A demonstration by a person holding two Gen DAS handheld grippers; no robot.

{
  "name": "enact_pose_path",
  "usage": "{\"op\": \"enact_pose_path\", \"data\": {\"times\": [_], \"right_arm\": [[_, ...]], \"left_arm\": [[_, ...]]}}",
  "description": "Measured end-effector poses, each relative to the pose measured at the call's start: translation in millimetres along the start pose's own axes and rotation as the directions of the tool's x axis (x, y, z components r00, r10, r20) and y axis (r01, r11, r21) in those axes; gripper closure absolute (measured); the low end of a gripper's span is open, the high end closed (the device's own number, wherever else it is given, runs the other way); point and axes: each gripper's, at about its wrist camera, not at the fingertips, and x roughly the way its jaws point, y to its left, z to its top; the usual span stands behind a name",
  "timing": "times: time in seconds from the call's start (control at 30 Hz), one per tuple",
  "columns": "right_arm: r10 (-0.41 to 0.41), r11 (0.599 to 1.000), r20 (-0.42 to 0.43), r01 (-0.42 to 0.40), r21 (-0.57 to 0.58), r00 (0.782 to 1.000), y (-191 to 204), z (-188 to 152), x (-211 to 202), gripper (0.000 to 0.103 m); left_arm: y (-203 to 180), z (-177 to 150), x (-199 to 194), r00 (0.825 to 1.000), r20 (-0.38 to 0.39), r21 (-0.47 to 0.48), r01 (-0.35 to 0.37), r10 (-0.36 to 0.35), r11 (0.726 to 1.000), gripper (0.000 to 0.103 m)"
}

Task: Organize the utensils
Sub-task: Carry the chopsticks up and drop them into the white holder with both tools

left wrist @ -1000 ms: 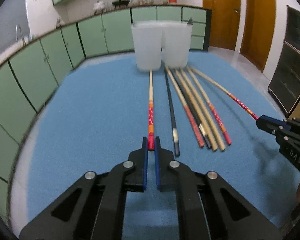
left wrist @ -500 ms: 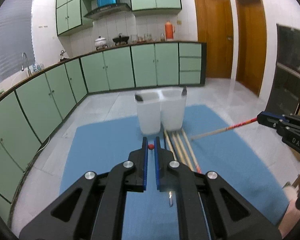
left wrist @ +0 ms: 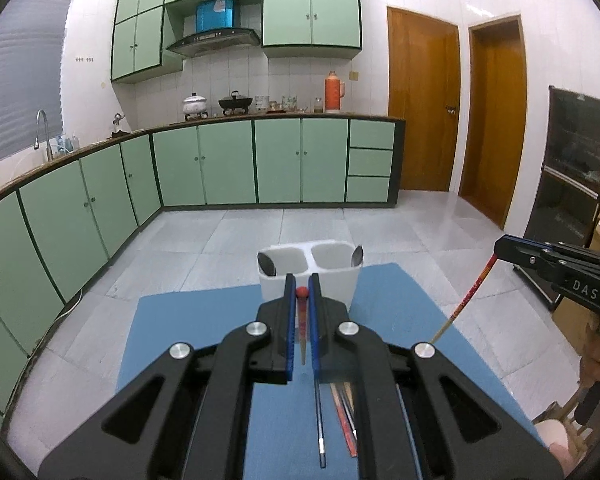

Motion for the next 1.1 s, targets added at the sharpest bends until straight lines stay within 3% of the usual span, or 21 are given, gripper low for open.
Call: {"op": "enact_pose_path", "data": {"times": [0.4, 0.73, 0.9, 1.1], "right_arm": [[0.034, 0.998, 0.110, -0.028, -0.050, 0.993, 12.1, 60.5, 1.4, 0.098], [0.055, 0.997, 0.180, -0.045, -0.063, 0.982, 15.0, 121.5, 26.9, 0.098], [0.044, 0.997, 0.175, -0.032, -0.070, 0.984, 13.9, 139.9, 59.2, 0.098], [0.027, 0.996, 0.134, -0.016, -0.085, 0.991, 12.0, 140.6, 103.6, 0.098]], "left_arm": [[14.6, 37.5, -19.8, 0.993, 0.118, -0.047, -0.003, 0.008, 0.999, 0.098], [18.1, 84.8, -18.5, 0.972, 0.235, -0.058, -0.009, 0.022, 0.998, 0.098], [13.1, 107.8, 7.1, 0.962, 0.272, -0.047, -0.026, 0.038, 0.999, 0.098], [5.3, 120.2, 65.5, 0.966, 0.258, -0.016, -0.015, 0.019, 1.000, 0.098]]}}
